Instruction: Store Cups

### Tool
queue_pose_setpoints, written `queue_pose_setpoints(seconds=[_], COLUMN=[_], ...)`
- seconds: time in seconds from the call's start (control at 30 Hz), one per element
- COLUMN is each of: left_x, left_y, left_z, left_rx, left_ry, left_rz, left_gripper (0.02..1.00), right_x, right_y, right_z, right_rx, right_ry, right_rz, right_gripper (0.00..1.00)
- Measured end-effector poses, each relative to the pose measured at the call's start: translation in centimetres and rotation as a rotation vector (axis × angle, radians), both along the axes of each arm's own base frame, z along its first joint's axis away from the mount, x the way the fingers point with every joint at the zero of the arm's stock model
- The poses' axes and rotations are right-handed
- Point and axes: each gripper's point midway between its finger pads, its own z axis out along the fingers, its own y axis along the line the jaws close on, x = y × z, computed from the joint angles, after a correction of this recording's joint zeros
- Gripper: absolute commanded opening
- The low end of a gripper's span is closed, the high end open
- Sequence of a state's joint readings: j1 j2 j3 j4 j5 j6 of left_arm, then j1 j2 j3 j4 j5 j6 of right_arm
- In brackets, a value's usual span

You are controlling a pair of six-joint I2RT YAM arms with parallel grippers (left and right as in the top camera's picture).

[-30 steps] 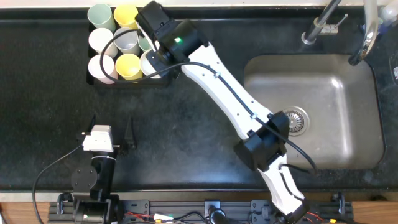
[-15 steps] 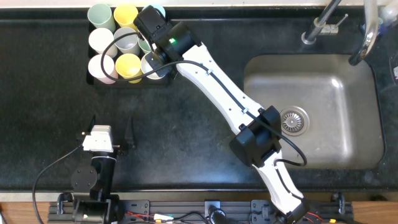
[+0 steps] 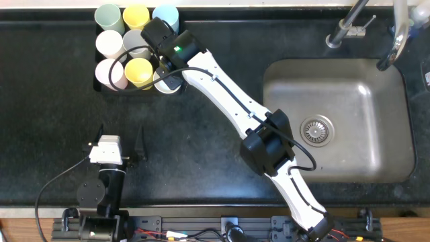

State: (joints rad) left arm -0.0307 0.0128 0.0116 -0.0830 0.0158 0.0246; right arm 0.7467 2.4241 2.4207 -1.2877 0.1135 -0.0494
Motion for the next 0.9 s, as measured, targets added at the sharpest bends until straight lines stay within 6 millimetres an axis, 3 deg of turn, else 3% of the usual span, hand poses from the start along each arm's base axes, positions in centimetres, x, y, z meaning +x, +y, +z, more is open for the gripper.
queue_pose_setpoints(seconds=[0.53,0.57,0.63,0.67,0.77,0.9], left_x=[0.00,0.00,0.00,0.00,0.00,0.00], left_y=[0.00,0.00,0.00,0.00,0.00,0.00], left_z=[0.00,-0.01,0.00,0.00,0.01,-0.01], left_rx=[0.000,0.000,0.000,0.000,0.000,0.000], left_ry=[0.000,0.000,0.000,0.000,0.000,0.000], left_rz=[0.000,0.000,0.000,0.000,0.000,0.000], left_gripper=[0.998,0.996,0.998,0.998,0.998,0.998], right_x=[0.08,0.06,0.07,0.07,0.07,0.08], right_y=[-0.08,-0.06,-0.07,-0.08,-0.05,-0.08], right_z=[-0.57,-0.57,-0.57,-0.57,-0.57,-0.57], right_rx=[-0.018,-0.018,-0.017,-0.019,-0.019,-0.022], right_ry=[0.000,0.000,0.001,0.000,0.000,-0.002], right_rz=[0.017,0.019,0.016,0.020,0.022,0.029], right_gripper=[0.045,0.115,0.437,0.522,0.647,0.665])
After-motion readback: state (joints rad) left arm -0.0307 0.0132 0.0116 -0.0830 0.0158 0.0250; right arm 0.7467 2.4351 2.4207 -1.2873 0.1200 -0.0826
